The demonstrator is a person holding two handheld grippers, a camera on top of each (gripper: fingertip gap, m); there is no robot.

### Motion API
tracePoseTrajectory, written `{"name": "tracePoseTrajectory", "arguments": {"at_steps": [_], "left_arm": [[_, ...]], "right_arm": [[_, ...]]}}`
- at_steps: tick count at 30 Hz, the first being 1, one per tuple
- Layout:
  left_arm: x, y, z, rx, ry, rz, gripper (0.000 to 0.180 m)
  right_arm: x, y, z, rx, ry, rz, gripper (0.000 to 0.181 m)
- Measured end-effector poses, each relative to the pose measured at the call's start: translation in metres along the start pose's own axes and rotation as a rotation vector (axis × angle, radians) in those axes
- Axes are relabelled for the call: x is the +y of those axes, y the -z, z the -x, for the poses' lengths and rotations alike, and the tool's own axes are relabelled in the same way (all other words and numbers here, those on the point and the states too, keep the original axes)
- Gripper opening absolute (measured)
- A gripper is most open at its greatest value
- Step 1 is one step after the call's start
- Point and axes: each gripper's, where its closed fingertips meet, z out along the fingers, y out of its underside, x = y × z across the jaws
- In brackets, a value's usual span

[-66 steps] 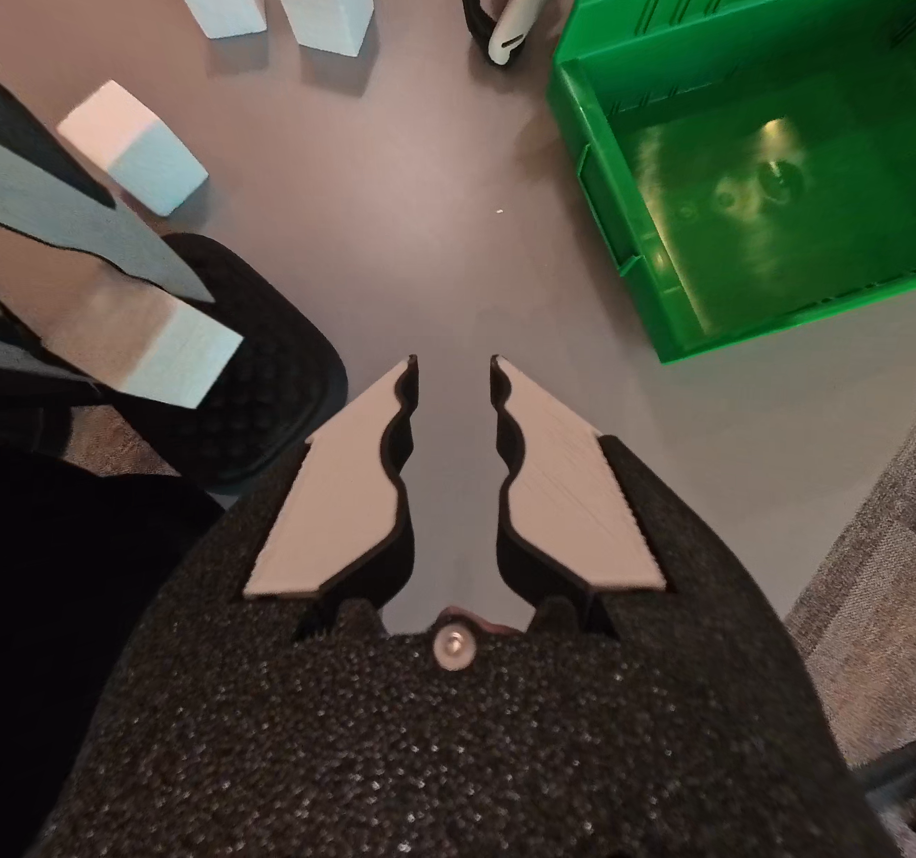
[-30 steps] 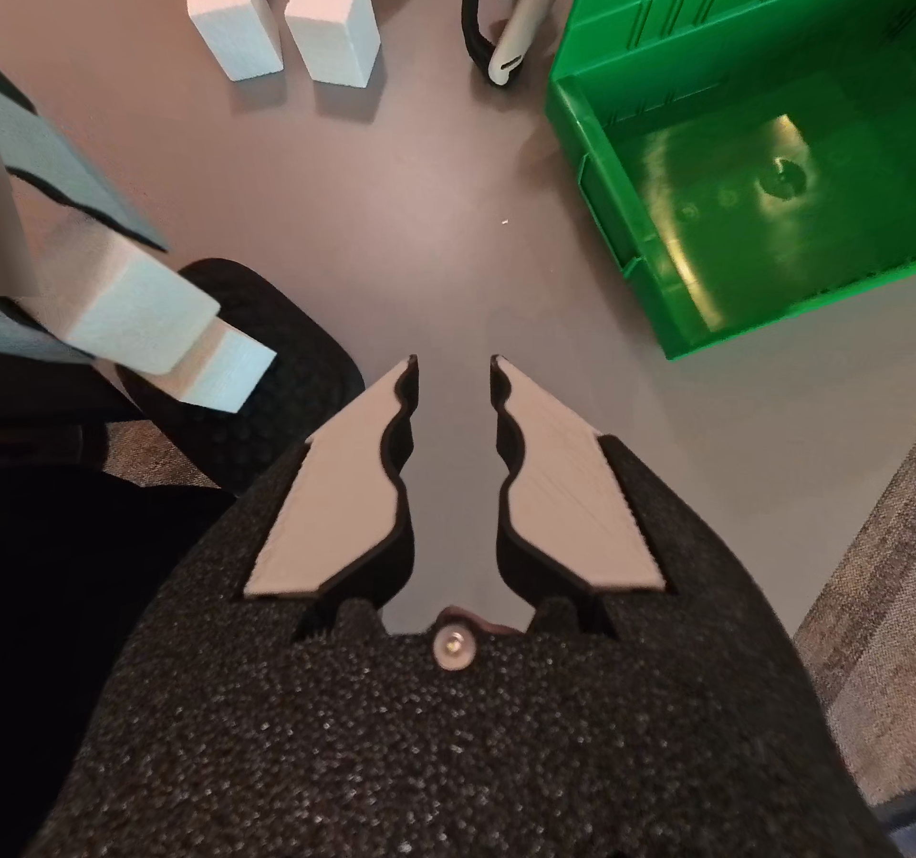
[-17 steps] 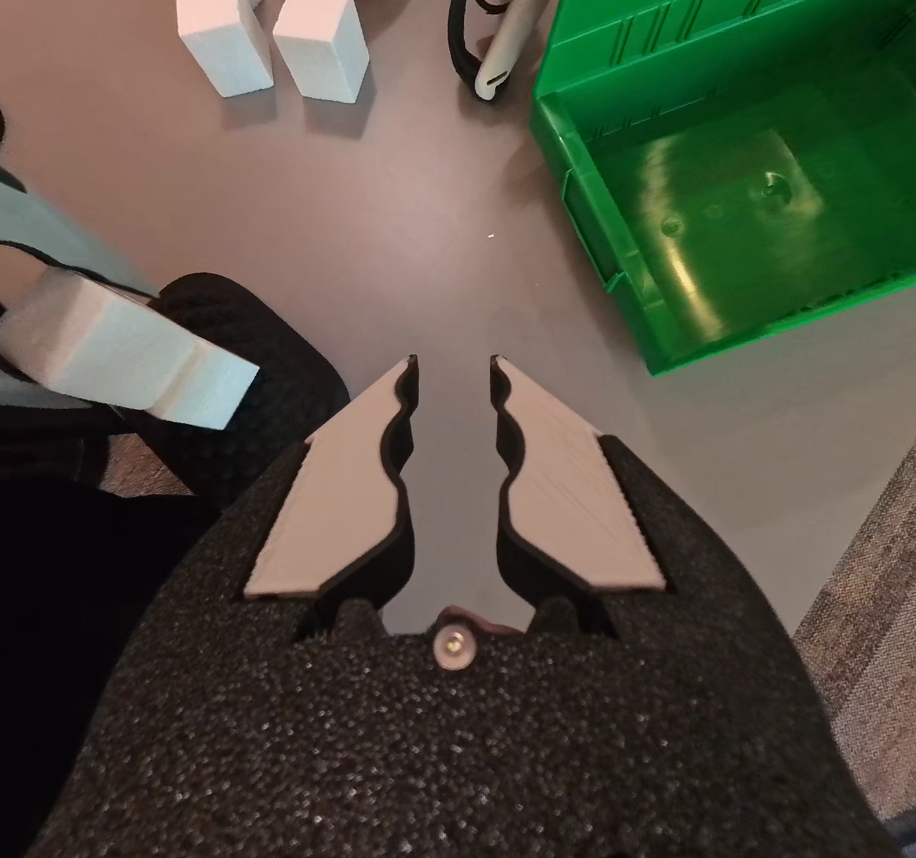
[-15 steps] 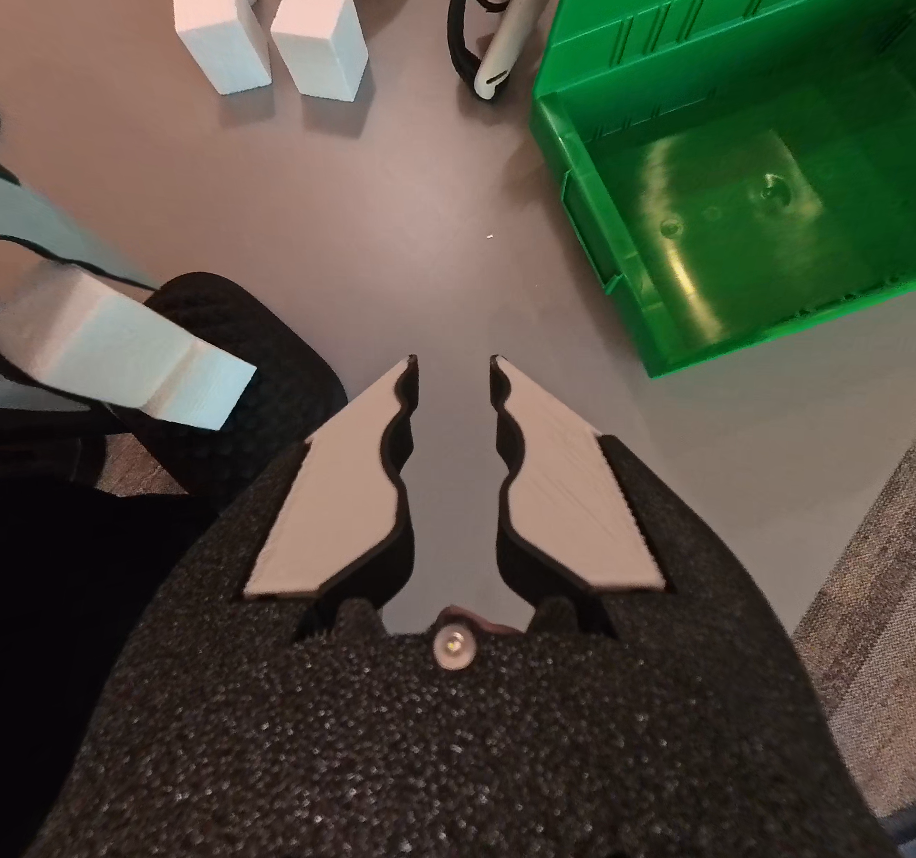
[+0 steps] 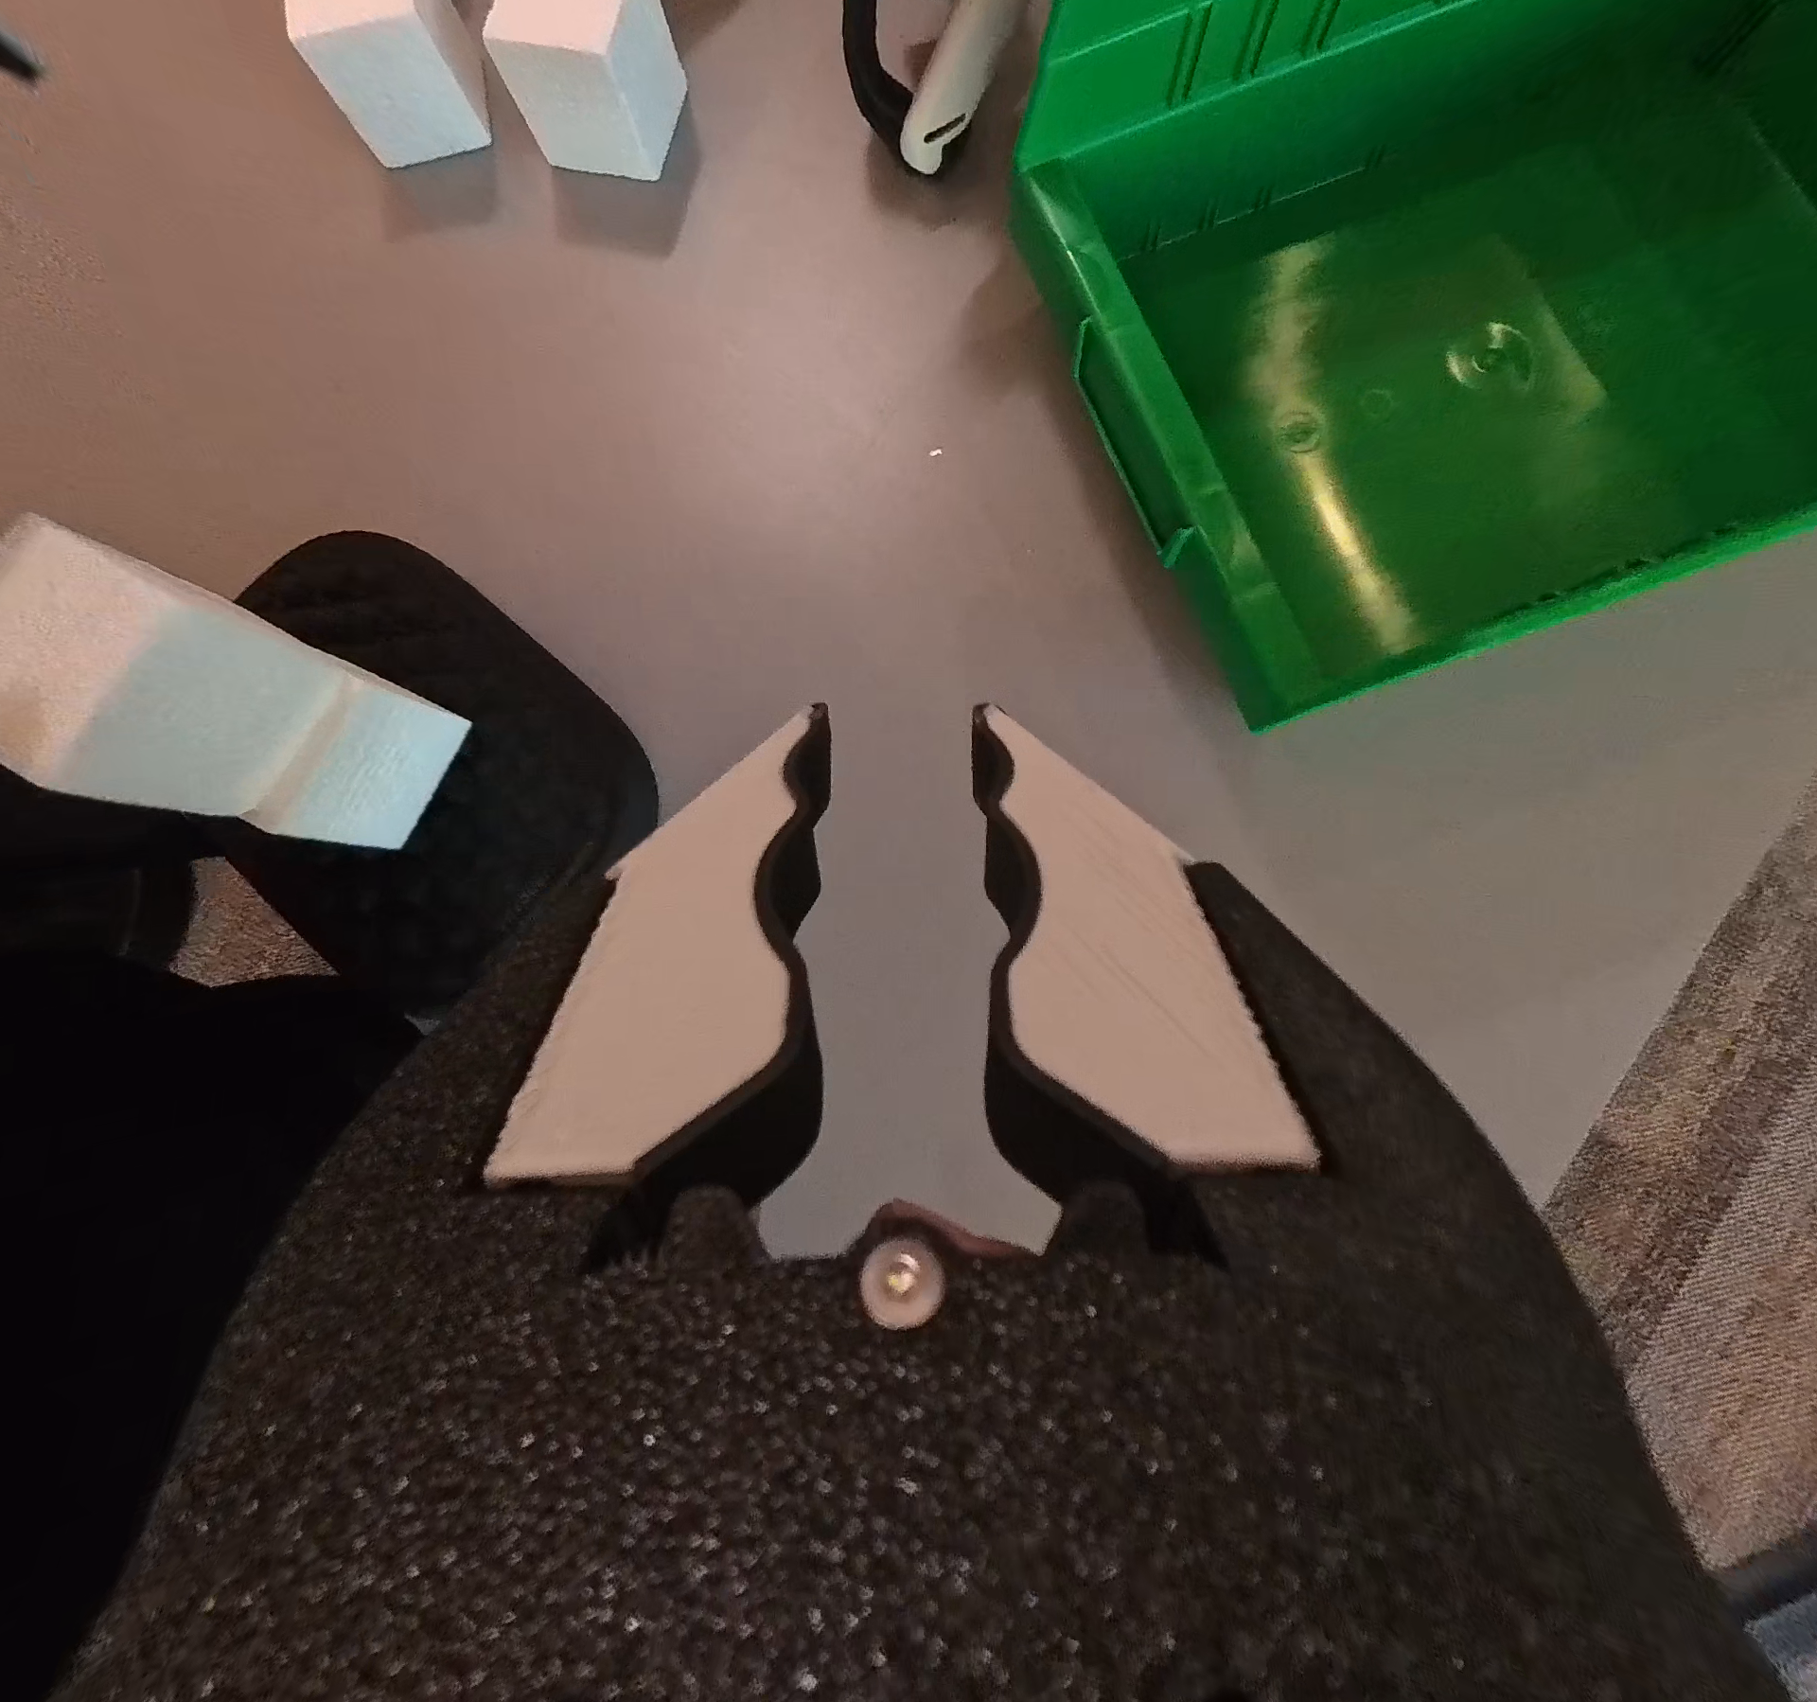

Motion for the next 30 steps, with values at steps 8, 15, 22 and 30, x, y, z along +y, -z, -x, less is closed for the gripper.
{"name": "tracePoseTrajectory", "arguments": {"at_steps": [8,15,22,30], "left_arm": [[0.069,-0.038,0.193,-0.317,0.159,0.240,0.084],[0.094,-0.055,0.209,-0.389,0.028,0.374,0.056],[0.035,-0.003,0.140,-0.352,-0.129,0.254,0.056],[-0.028,0.034,-0.043,-0.106,-0.345,0.140,0.056]], "right_arm": [[-0.003,0.004,0.003,0.000,0.015,-0.004,0.028],[0.004,0.011,0.001,0.020,0.010,-0.002,0.029],[0.006,0.015,-0.009,0.026,-0.037,-0.015,0.028],[-0.004,0.007,-0.001,0.004,-0.017,-0.023,0.028]]}}
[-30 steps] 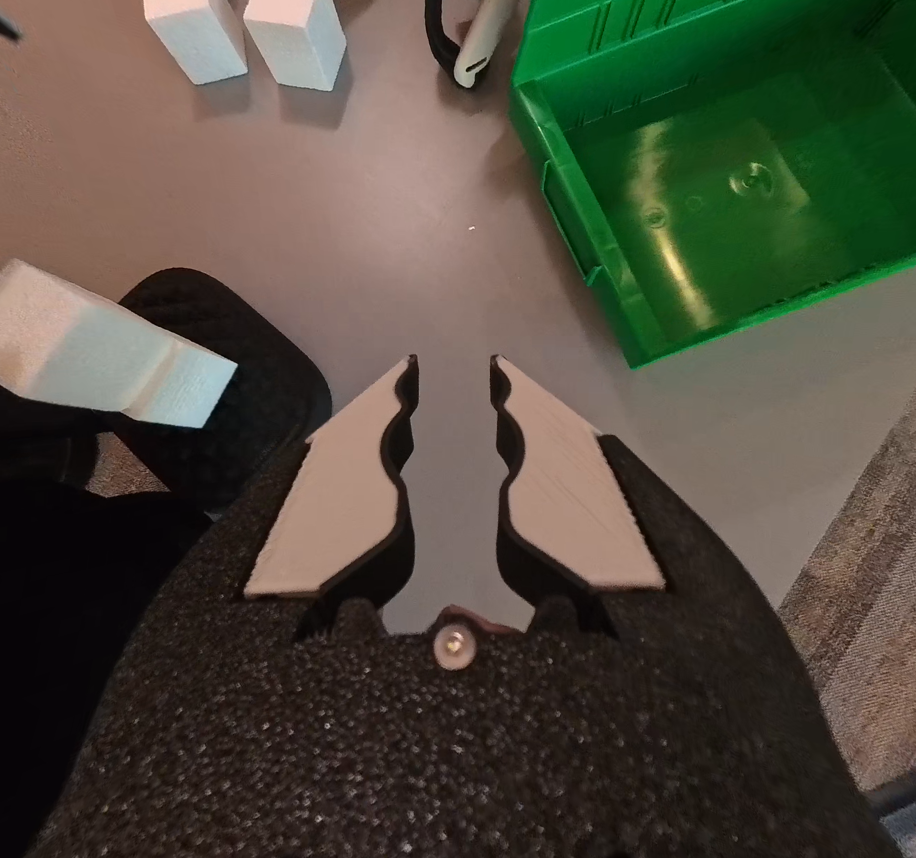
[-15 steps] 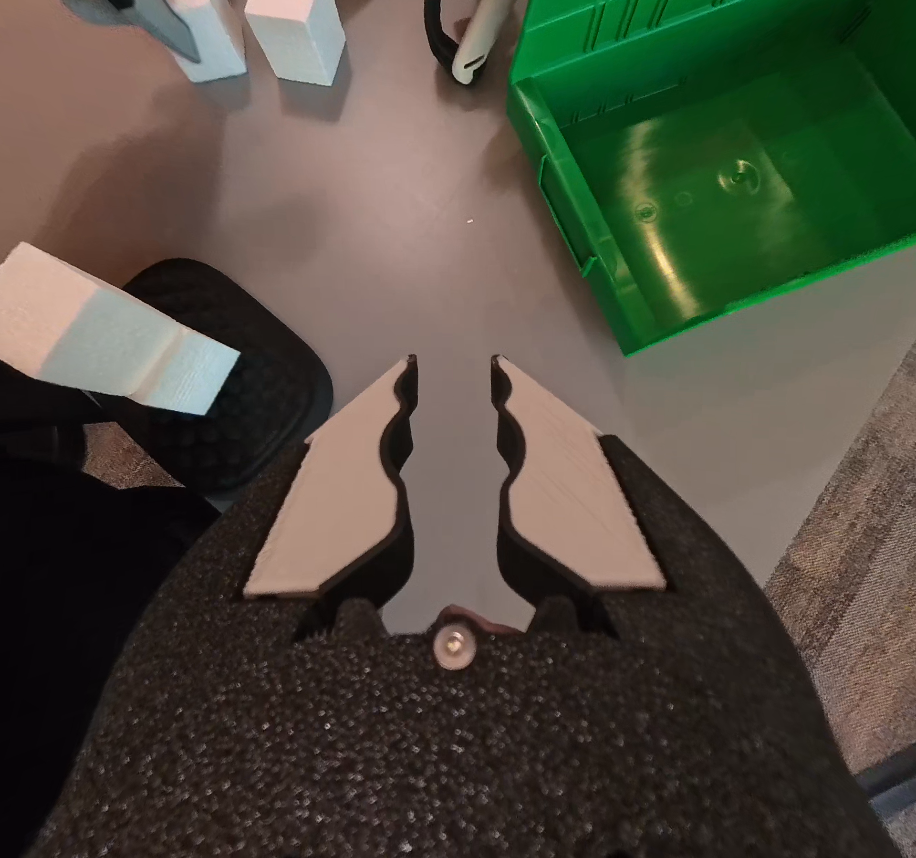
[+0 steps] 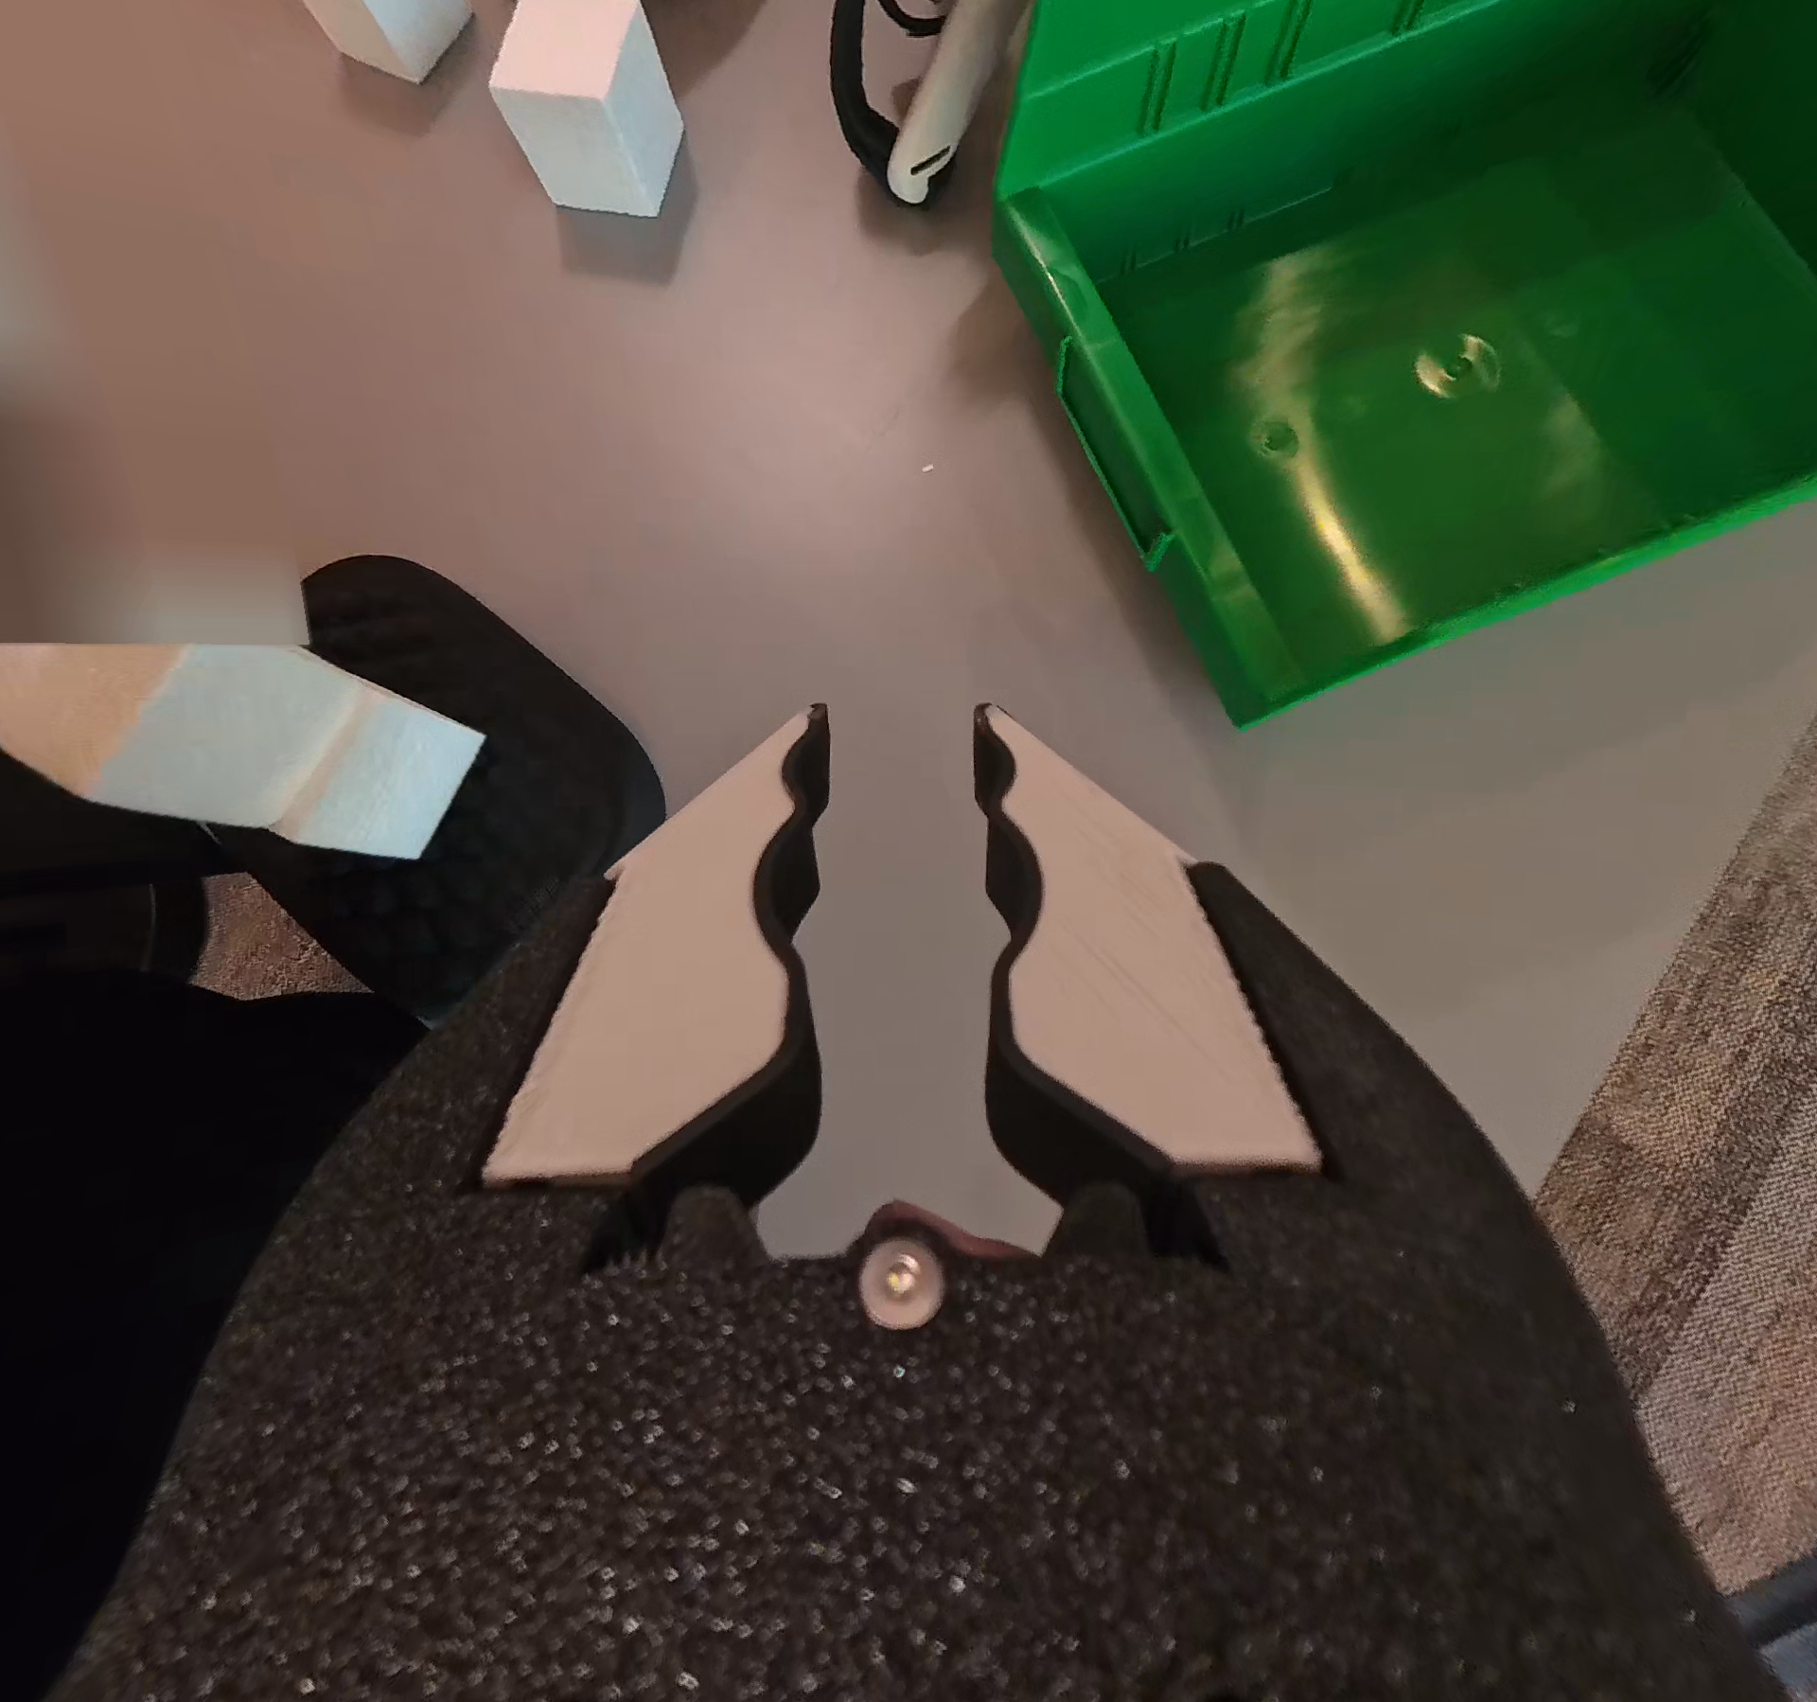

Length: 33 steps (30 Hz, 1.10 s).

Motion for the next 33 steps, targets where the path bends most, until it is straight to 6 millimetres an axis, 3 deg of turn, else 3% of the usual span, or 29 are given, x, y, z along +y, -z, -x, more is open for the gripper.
{"name": "tracePoseTrajectory", "arguments": {"at_steps": [4,8,11,16,20,24,27,29,33], "left_arm": [[-0.003,-0.016,-0.042,0.051,-0.121,0.039,0.056],[0.016,-0.043,-0.053,0.064,-0.148,0.111,0.056],[0.021,-0.052,-0.058,0.064,-0.168,0.123,0.060],[0.010,-0.048,-0.068,0.099,-0.102,0.047,0.074],[0.005,-0.025,-0.059,0.052,-0.023,-0.022,0.080],[0.009,0.005,-0.046,-0.008,0.164,-0.119,0.083],[0.026,0.021,-0.030,-0.107,0.332,-0.159,0.082],[0.043,0.027,-0.024,-0.157,0.466,-0.175,0.081],[0.076,0.035,-0.025,-0.228,0.687,-0.174,0.078]], "right_arm": [[-0.007,-0.005,0.007,-0.018,0.017,-0.010,0.028],[-0.010,-0.007,0.011,-0.026,0.031,-0.013,0.028],[-0.010,-0.007,0.011,-0.028,0.036,-0.015,0.028],[-0.016,-0.012,0.016,-0.062,0.058,-0.018,0.029],[-0.039,-0.034,0.040,-0.178,0.100,-0.017,0.037],[-0.080,-0.081,0.083,-0.310,0.151,0.009,0.050],[-0.106,-0.131,0.116,-0.388,0.126,0.070,0.075],[-0.116,-0.169,0.133,-0.417,0.093,0.130,0.082],[-0.130,-0.244,0.129,-0.270,0.105,0.175,0.083]]}}
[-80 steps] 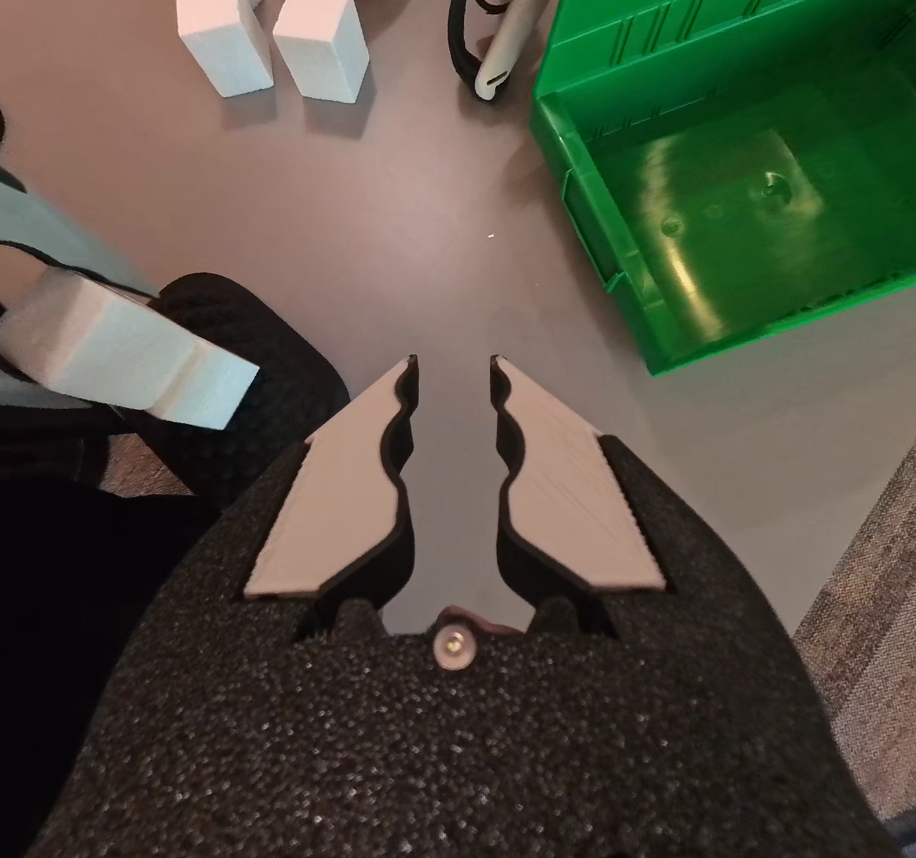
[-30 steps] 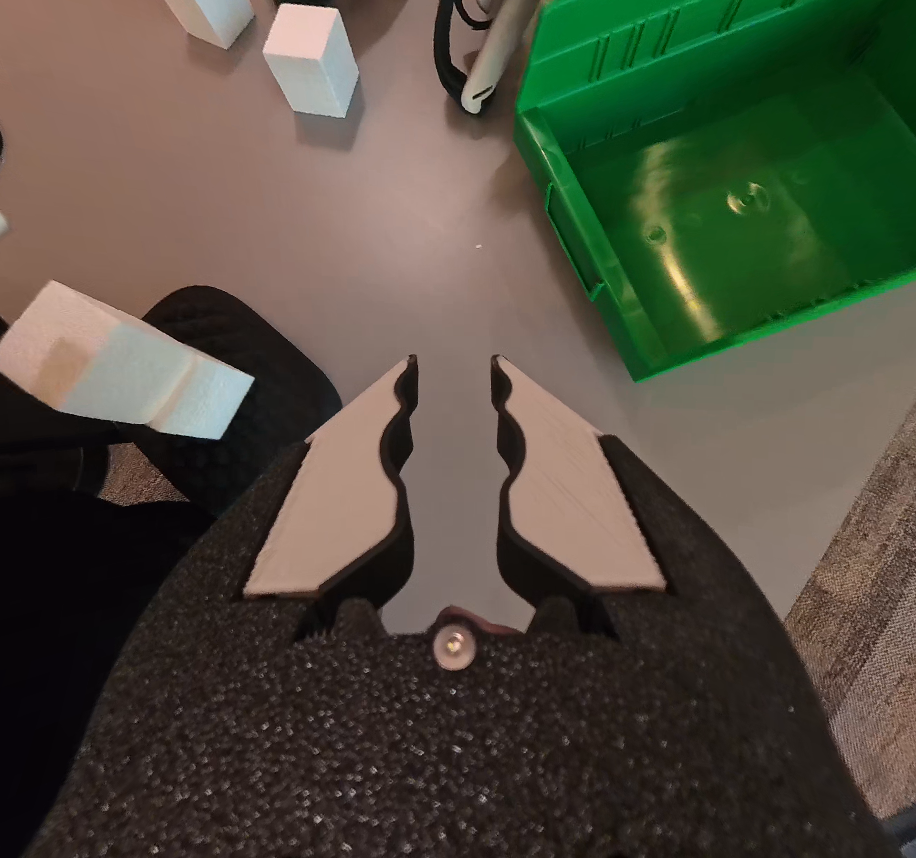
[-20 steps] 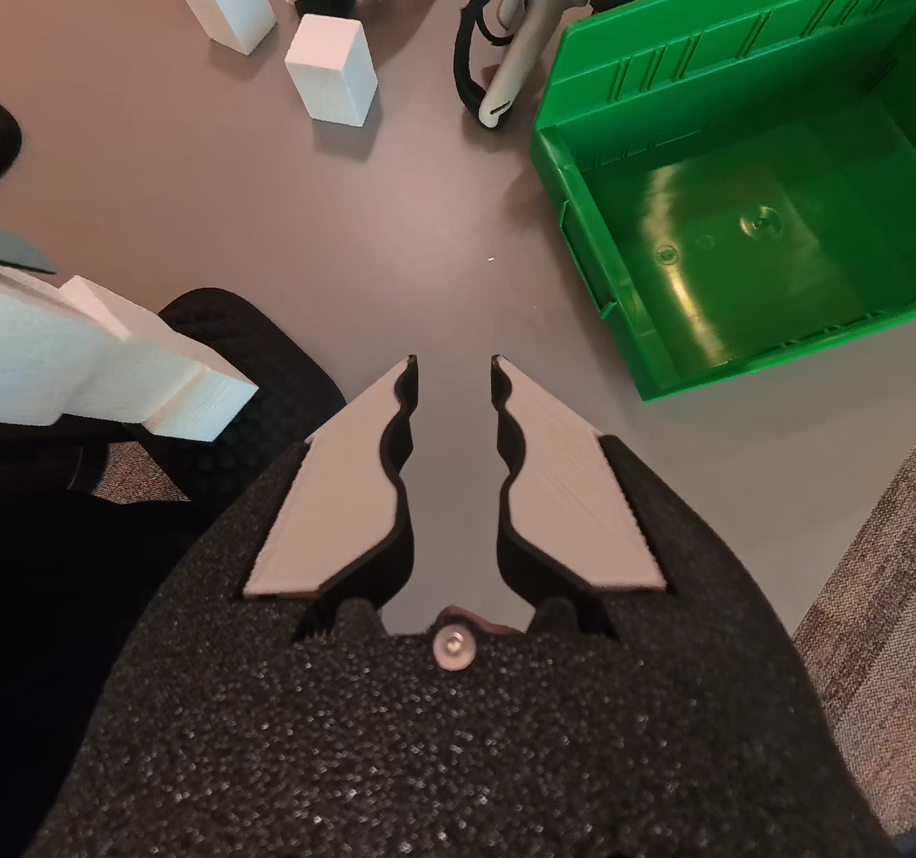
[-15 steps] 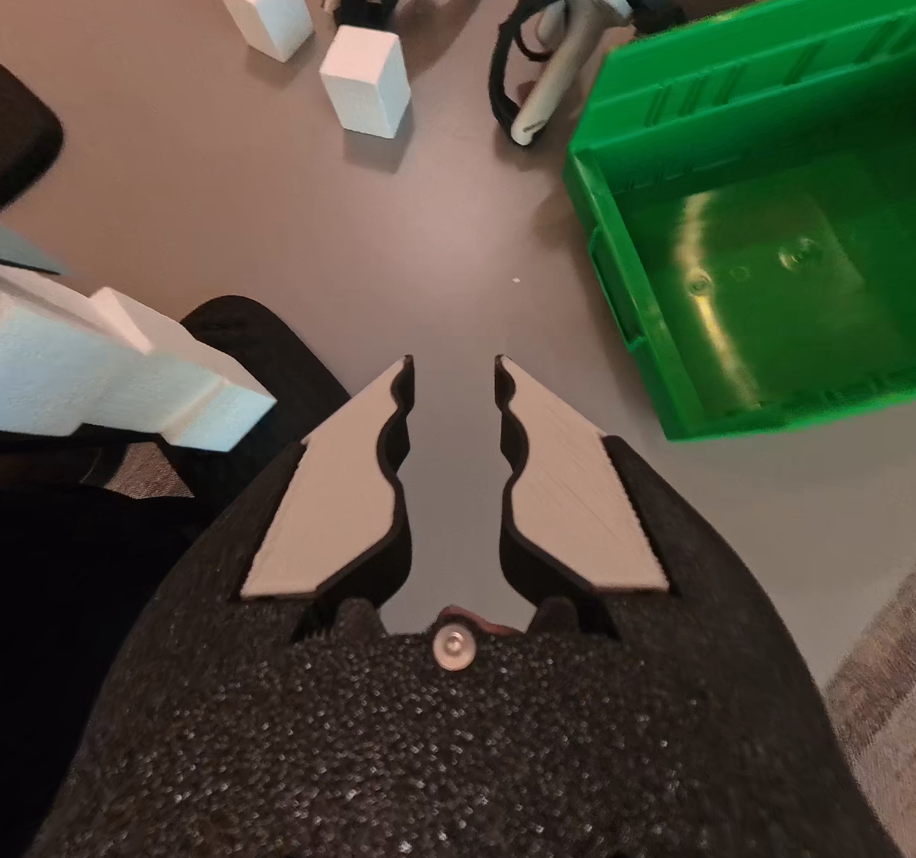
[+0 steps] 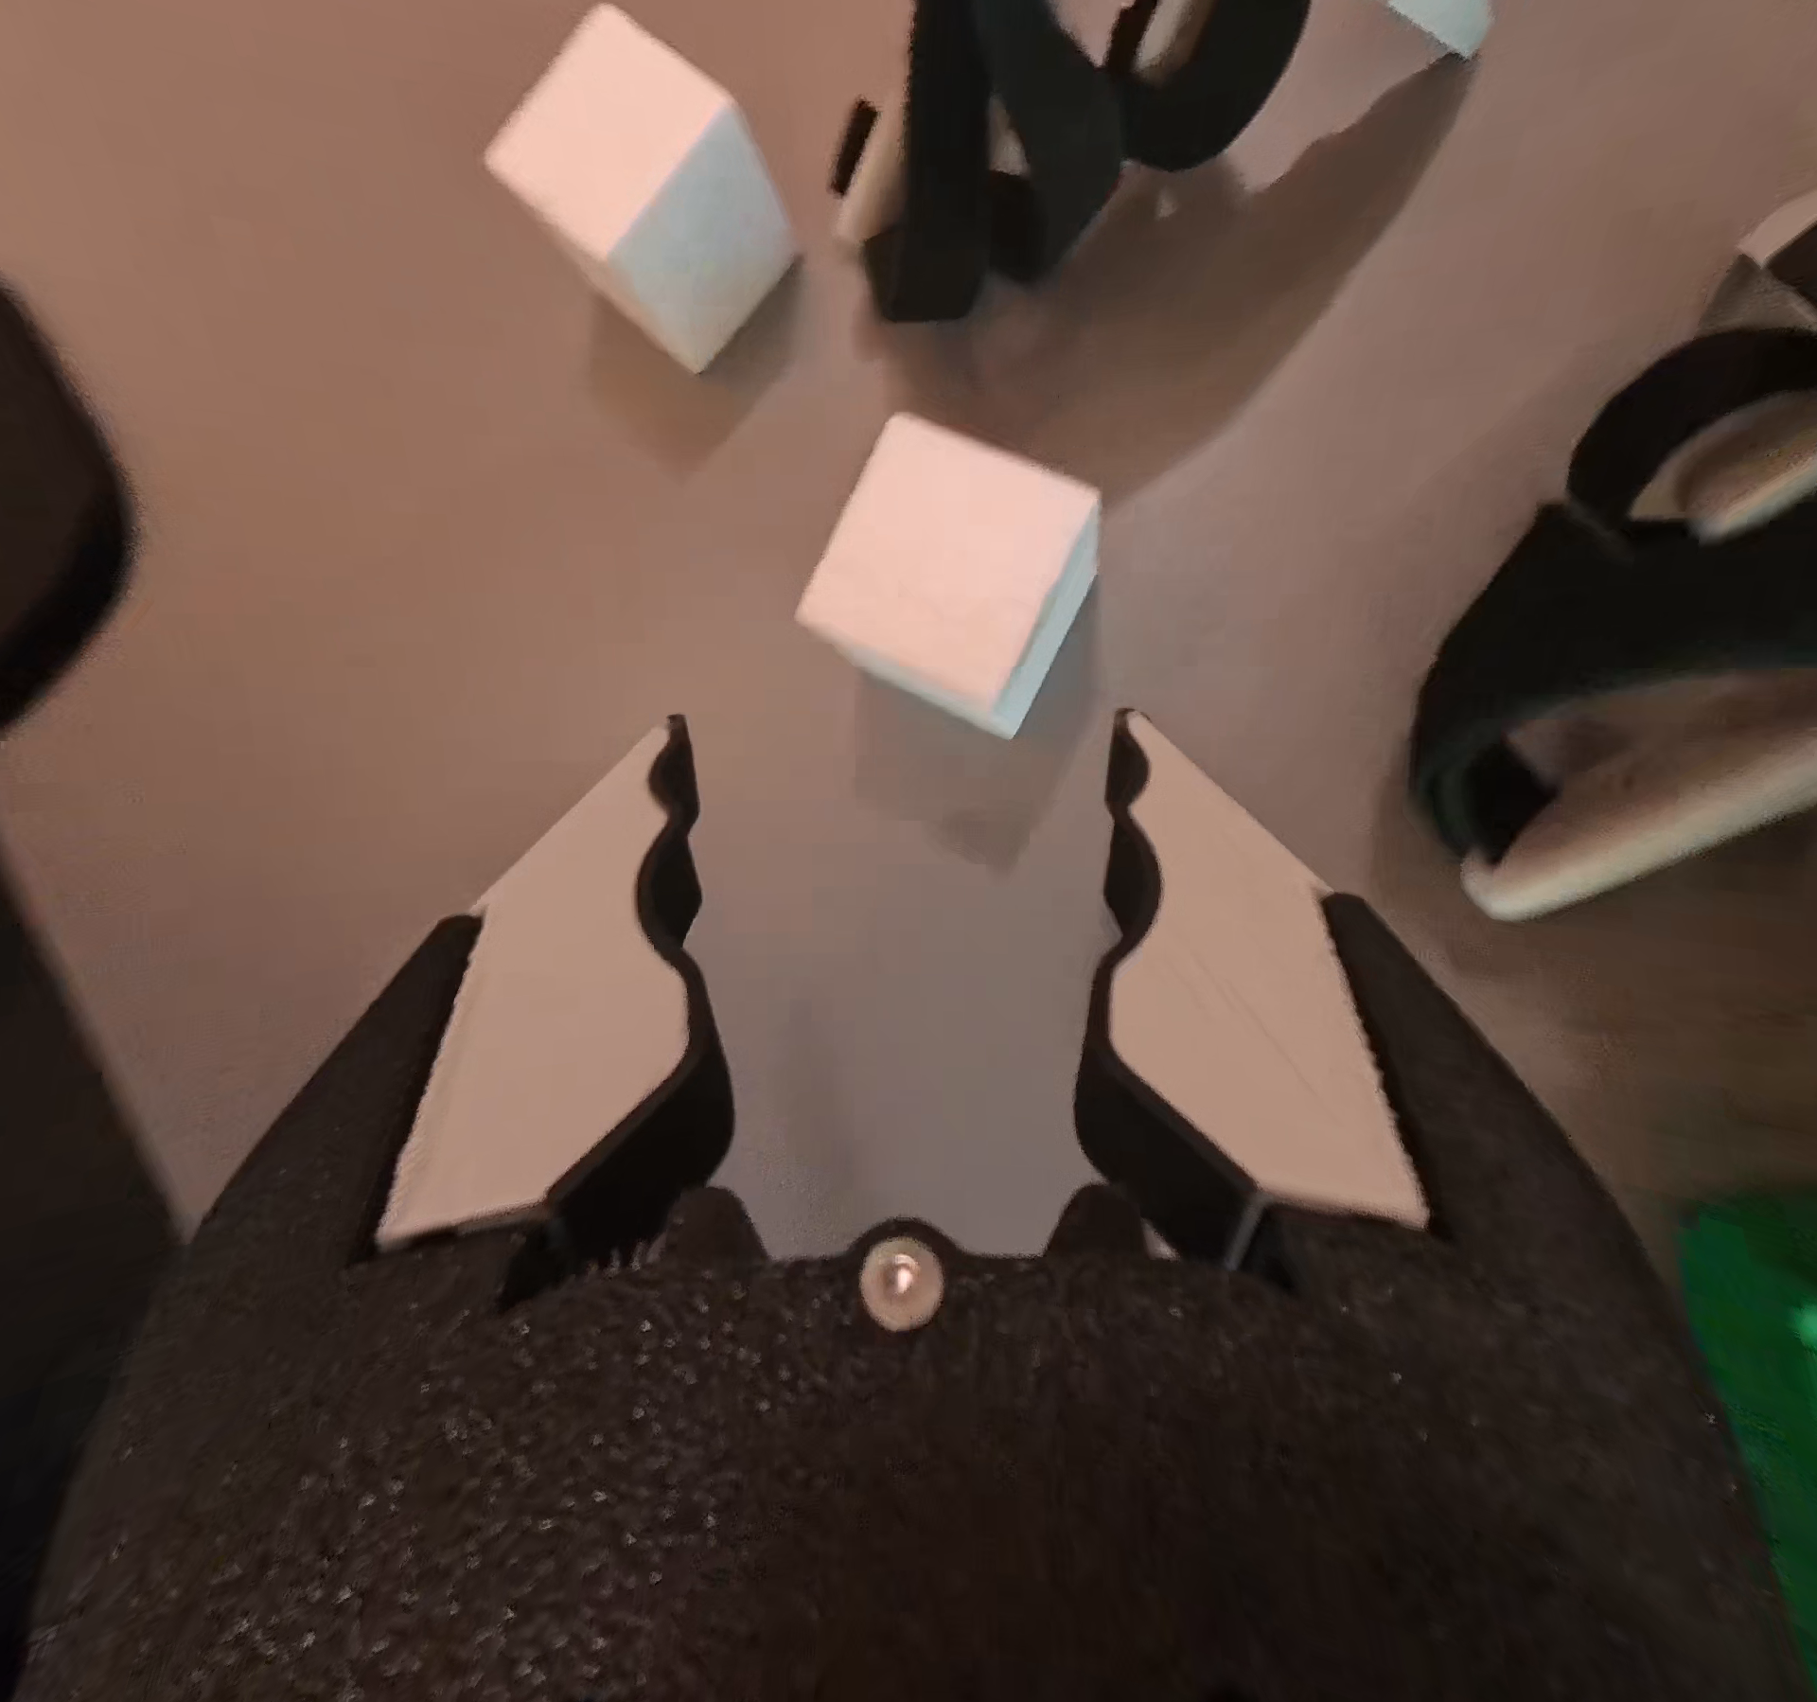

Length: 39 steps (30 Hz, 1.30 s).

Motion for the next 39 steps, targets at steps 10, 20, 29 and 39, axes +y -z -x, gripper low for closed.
{"name": "tracePoseTrajectory", "arguments": {"at_steps": [10,20,29,39], "left_arm": [[0.024,-0.002,0.056,-0.099,0.296,-0.014,0.073],[-0.006,-0.088,0.165,-0.125,0.281,0.043,0.070],[0.013,-0.141,0.243,-0.251,0.391,0.118,0.102],[-0.009,-0.209,0.286,-0.245,0.410,0.217,0.123]], "right_arm": [[0.004,-0.021,-0.013,-0.014,0.188,0.070,0.041],[0.087,0.061,-0.028,-0.010,0.244,0.175,0.038],[0.122,0.109,-0.056,0.080,0.169,0.187,0.064],[0.093,0.060,-0.070,0.145,0.177,0.209,0.081]]}}
